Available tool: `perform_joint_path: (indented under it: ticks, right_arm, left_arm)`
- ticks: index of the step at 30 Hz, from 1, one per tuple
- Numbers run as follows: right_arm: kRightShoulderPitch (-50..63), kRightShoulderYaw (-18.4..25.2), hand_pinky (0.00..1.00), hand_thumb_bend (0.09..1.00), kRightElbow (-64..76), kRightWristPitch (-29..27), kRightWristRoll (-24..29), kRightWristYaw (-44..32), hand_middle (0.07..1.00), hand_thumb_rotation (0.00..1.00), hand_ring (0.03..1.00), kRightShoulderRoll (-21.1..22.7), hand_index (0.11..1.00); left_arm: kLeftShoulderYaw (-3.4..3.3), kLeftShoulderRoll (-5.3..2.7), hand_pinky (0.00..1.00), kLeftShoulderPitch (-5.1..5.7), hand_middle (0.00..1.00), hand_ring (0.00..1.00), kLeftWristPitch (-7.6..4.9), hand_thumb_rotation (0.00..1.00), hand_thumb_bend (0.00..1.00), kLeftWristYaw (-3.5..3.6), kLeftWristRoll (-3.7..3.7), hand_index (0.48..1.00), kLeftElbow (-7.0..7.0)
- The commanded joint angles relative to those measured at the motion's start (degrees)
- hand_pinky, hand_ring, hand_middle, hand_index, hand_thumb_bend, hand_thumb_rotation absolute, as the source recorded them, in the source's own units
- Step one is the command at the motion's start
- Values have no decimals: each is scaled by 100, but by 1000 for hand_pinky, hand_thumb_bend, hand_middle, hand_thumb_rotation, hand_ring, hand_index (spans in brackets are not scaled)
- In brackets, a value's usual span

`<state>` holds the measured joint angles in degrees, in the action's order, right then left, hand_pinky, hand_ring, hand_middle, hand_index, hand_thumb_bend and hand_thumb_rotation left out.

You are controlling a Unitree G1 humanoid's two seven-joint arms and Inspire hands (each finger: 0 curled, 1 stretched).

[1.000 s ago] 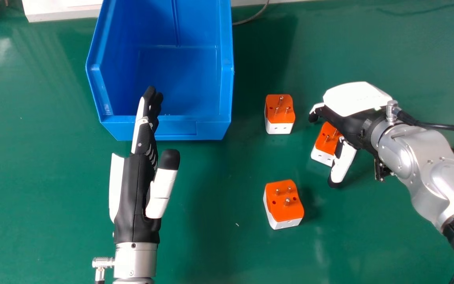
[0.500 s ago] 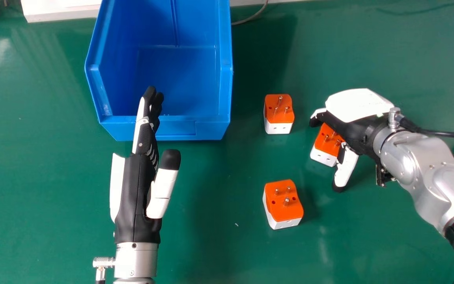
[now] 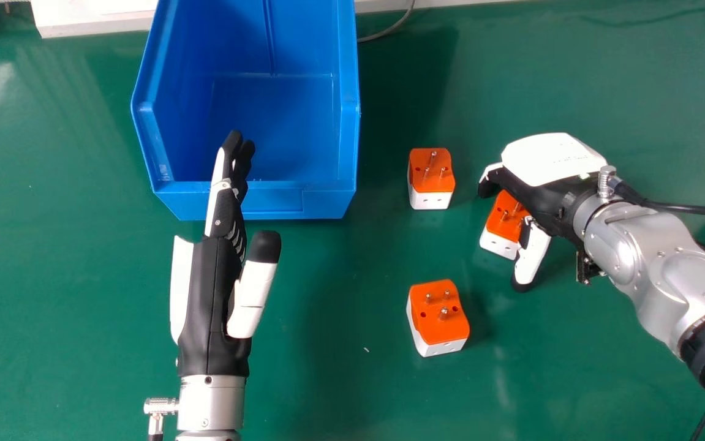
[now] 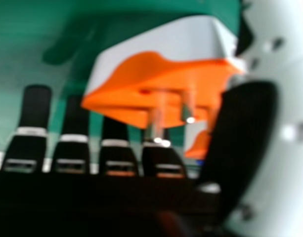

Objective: Pick all objects and put in blue box

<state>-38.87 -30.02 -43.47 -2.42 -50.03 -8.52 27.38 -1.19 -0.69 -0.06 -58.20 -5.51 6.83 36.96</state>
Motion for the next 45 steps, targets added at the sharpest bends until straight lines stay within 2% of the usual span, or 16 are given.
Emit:
perform_joint_path:
  ticks: [1, 4, 7, 10, 13, 14, 15, 16, 17, 18, 28, 31, 33, 37, 42, 45]
  right_arm:
    - [17, -49, 601, 909, -73, 11, 16, -19, 810, 121, 745, 59, 781]
    - [45, 10, 588, 906, -53, -49, 117, 53, 801, 118, 733, 56, 778]
    - [52, 67, 508, 886, -71, -49, 228, 78, 728, 76, 645, 25, 750]
    - [38, 104, 454, 850, -117, -88, 324, 102, 679, 40, 586, 9, 719]
    - [49, -33, 415, 823, -58, -186, 135, 368, 641, 20, 542, 102, 698]
    - [43, -65, 401, 764, -52, -193, 98, 395, 620, 16, 517, 118, 691]
    - [37, -84, 401, 764, -58, -193, 85, 421, 620, 16, 517, 124, 691]
    - [30, -102, 390, 716, -77, -200, 80, 463, 602, 13, 497, 129, 682]
    - [35, -97, 390, 716, -92, -220, 91, 516, 602, 13, 497, 131, 682]
    - [54, -74, 384, 677, -93, -240, 107, 573, 590, 10, 480, 131, 670]
    - [164, -59, 394, 597, -39, -370, 10, 1068, 566, 5, 448, 186, 585]
    - [167, -28, 383, 580, -30, -360, 54, 1065, 555, 4, 438, 175, 570]
    - [167, 3, 371, 567, -17, -345, 94, 1061, 545, 3, 429, 157, 558]
    - [168, 56, 376, 550, 1, -425, 207, 1039, 534, 2, 424, 165, 529]
    - [202, 159, 398, 534, 125, -463, 319, 935, 527, 0, 427, 184, 499]
    - [197, 167, 397, 528, 159, -470, 323, 936, 526, 0, 418, 203, 494]
  left_arm:
    - [36, -14, 1000, -16, 967, 979, -79, 963, 919, -21, 61, 963, -78]
    - [40, -10, 1000, -29, 967, 977, -81, 963, 919, -12, 55, 963, -71]
    - [54, -19, 1000, -13, 968, 977, -54, 962, 919, 18, 18, 963, -102]
    - [49, -8, 1000, -29, 970, 978, -67, 961, 917, 8, 45, 965, -79]
    - [43, -9, 1000, -28, 970, 976, -63, 962, 918, -12, 61, 965, -80]
    - [45, -11, 1000, -28, 970, 976, -63, 962, 919, -9, 52, 965, -75]
    - [44, -12, 1000, -32, 970, 976, -75, 962, 919, -8, 47, 965, -65]
    - [45, -13, 1000, -33, 969, 975, -83, 962, 920, -6, 42, 965, -62]
    - [43, -16, 1000, -34, 969, 975, -86, 962, 920, -8, 42, 965, -61]
    - [42, -18, 1000, -33, 969, 975, -81, 961, 919, -13, 45, 964, -63]
    - [41, -6, 1000, -33, 969, 975, -88, 960, 918, 0, 36, 964, -39]
    - [31, -2, 1000, -35, 969, 976, -89, 960, 917, -23, 65, 964, -40]
    - [38, -3, 1000, -30, 969, 977, -75, 961, 916, 1, 32, 964, -48]
    - [30, 6, 1000, -43, 969, 978, -102, 963, 917, -14, 56, 964, -18]
    - [33, 3, 1000, -52, 969, 979, -122, 963, 915, -5, 42, 965, 4]
    - [46, 6, 1000, -34, 969, 979, -104, 963, 914, 26, 18, 965, -19]
